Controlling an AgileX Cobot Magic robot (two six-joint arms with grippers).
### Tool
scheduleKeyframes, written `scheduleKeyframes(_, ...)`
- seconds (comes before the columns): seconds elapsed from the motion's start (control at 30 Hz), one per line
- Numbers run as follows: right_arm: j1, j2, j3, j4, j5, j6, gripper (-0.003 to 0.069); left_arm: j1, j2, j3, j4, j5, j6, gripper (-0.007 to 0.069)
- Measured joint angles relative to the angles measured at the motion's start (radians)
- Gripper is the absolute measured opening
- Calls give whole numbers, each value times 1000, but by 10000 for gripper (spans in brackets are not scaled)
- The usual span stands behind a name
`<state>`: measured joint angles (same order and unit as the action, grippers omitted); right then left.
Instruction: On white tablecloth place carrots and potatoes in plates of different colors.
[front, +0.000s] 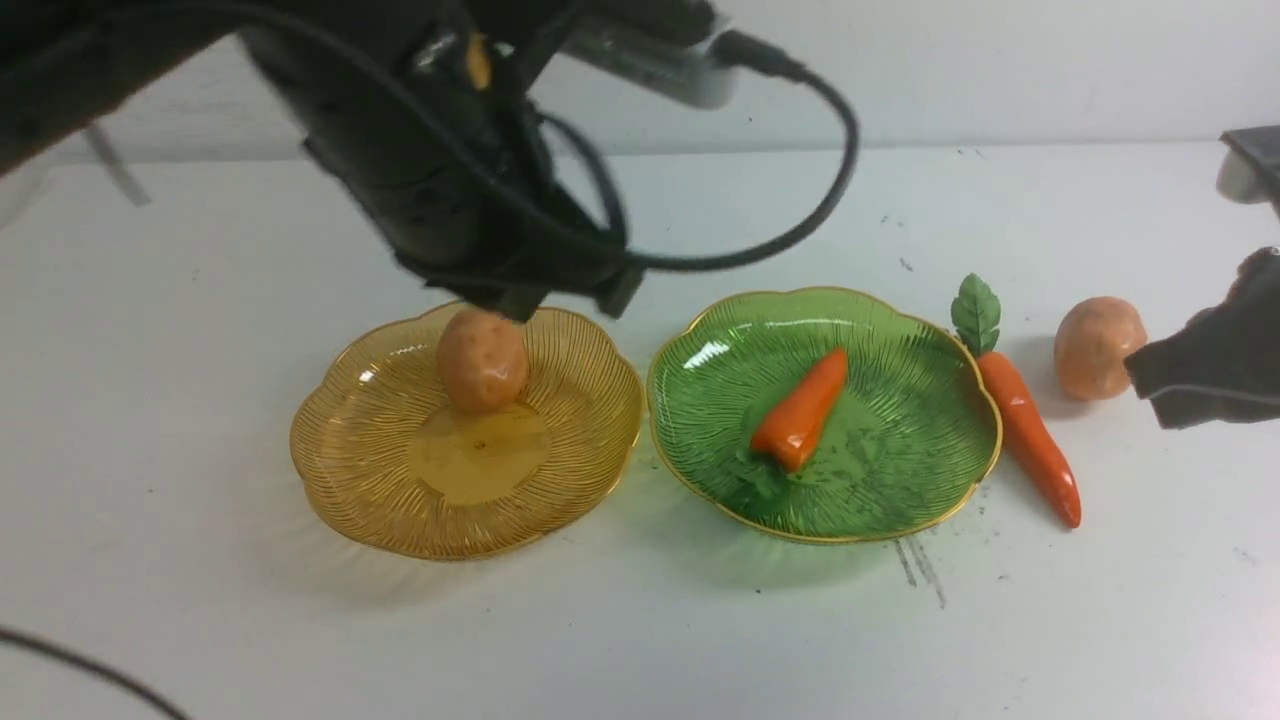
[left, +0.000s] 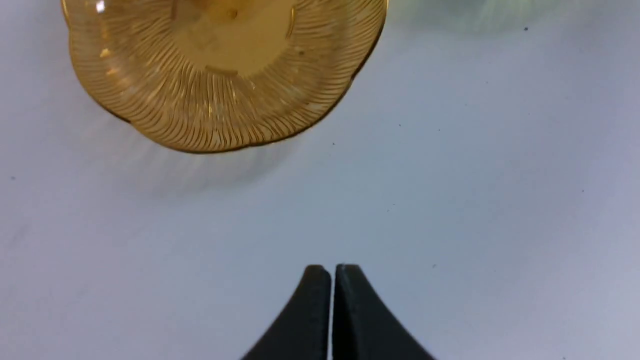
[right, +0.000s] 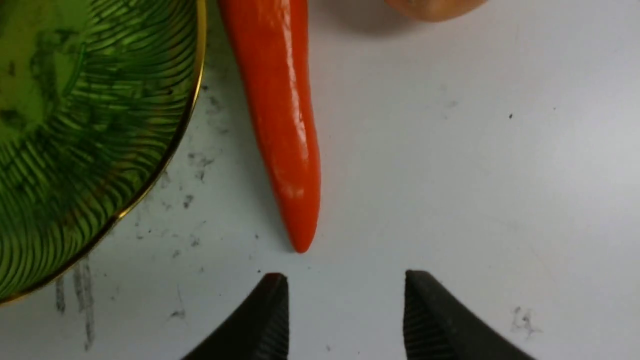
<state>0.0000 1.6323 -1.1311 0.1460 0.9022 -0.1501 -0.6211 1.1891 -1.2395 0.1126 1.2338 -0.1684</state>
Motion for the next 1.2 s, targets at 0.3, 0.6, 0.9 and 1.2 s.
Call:
scheduleKeyframes(0.3,55,206,-1,0,-196,-21,536,0,-275,244,70,-74,-129,-3)
scheduleKeyframes(0.6,56,273,-2,0,-245,-23,238,0,-399,281,113,-64,-197,-3)
scheduleKeyframes(0.9,56,194,-21,4,-211,12,174,0,-406,282,114,-39,-199,-3)
scheduleKeyframes(1.2,134,78,-121,293,-40,8,174,0,-406,282,133,-64,-199,-3)
